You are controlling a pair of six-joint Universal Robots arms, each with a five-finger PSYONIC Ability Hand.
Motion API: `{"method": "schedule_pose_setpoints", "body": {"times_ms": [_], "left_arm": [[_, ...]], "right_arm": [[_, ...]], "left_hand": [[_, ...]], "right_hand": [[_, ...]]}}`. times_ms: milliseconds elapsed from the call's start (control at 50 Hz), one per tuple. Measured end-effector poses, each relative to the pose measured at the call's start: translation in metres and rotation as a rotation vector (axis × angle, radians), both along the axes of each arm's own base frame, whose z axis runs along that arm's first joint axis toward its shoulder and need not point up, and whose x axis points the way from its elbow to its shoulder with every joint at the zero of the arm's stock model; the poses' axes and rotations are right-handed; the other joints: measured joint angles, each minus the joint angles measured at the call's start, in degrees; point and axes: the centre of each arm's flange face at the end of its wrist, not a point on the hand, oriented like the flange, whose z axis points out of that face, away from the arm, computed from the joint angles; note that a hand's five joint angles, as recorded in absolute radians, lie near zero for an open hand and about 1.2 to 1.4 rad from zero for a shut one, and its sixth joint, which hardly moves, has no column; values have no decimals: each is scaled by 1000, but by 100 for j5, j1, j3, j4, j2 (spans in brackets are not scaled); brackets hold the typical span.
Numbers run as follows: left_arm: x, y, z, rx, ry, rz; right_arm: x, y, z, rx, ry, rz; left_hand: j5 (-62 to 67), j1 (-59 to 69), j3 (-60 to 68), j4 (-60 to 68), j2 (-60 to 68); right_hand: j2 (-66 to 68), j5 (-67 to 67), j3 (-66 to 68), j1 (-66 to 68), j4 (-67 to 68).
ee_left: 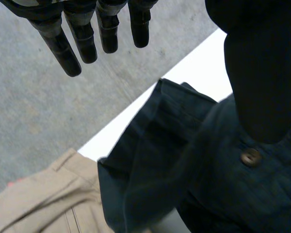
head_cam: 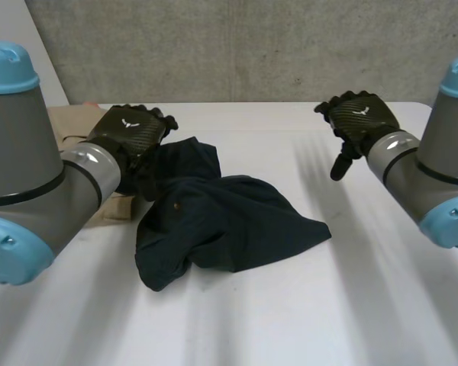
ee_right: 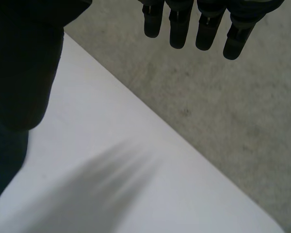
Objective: Fold the laundry.
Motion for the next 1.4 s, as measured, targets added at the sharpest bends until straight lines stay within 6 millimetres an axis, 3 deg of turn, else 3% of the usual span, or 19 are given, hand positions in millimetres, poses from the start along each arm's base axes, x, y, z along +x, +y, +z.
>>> {"method": "schedule_pose_setpoints", "body": {"times_ms": [240,480,540,580,680,780,860,880,900,940,980,1000,1040,1120,1220,1260,1300,1340,1400], "left_arm": [[27,42,-14,395,21,97],[13,38,-57,423,34,75],[8,32,-66,412,26,82],[5,27,-72,404,20,91],[0,7,-74,346,11,119],[3,-31,-33,149,14,155],[10,-68,50,-189,41,182],[10,-70,58,-223,45,183],[10,-76,91,-360,67,181],[7,-78,123,-498,99,162],[7,-78,123,-498,99,162],[-10,-74,157,-651,175,68],[-29,-66,170,-722,238,-45],[-69,-54,153,-669,322,-278],[-110,-43,87,-417,348,-478],[-125,-35,46,-272,327,-539],[-131,-30,28,-210,306,-564],[-138,-19,4,-136,264,-599],[-141,-5,-7,-114,208,-633]], "right_arm": [[-22,-11,-9,147,-47,-48],[-17,-6,-16,141,17,-23],[-16,-5,-17,136,29,-20],[-16,-5,-18,132,36,-19],[-17,-5,-16,119,42,-24],[-20,-7,-10,102,40,-33],[-22,-8,-6,88,35,-40],[-22,-8,-6,87,35,-41],[-23,-9,-5,83,33,-43],[-23,-9,-4,80,32,-44],[-23,-9,-4,80,32,-44],[-25,-11,-3,74,30,-49],[-27,-13,-1,68,28,-55],[-33,-18,4,50,22,-74],[-45,-25,13,23,13,-104],[-52,-30,18,7,7,-123],[-56,-33,20,-1,3,-133],[-61,-37,23,-12,-2,-144],[-65,-41,25,-21,-8,-151]], "left_hand": [[10,112,39,85,83],[587,678,612,650,618],[3579,4205,3666,3752,3826],[4955,5290,5015,5140,5152],[5332,5393,5447,5626,5600],[5332,5393,5509,5627,5624],[5332,5393,5510,5627,5626],[5332,5393,5510,5627,5626],[5332,5393,5509,5627,5626],[5332,5393,5510,5627,5626],[5332,5393,5510,5627,5626],[5334,5393,5551,5657,5640],[5376,5393,5566,5662,5644],[5427,5393,5577,5682,5645],[5360,5290,5492,5517,5426],[3267,2983,3269,3353,3248],[2533,2183,2628,2599,2597],[362,87,430,384,354],[-16,-64,-21,-54,-42]], "right_hand": [[-18,0,-20,-15,-61],[-18,0,-20,-15,-62],[-18,0,-20,-15,-61],[-18,0,-20,-15,-62],[-18,0,-20,-15,-62],[-18,0,-20,-15,-62],[-18,0,-20,-15,-62],[-18,0,-20,-15,-62],[-18,0,-20,-15,-62],[-18,0,-20,-15,-61],[-18,0,-20,-15,-61],[-18,0,-20,-15,-62],[-18,0,-20,-15,-62],[-18,0,-20,-15,-61],[-18,0,-20,-15,-62],[-18,0,-20,-15,-62],[-18,0,-20,-15,-62],[-18,0,-20,-15,-62],[-18,0,-20,-15,-61]]}}
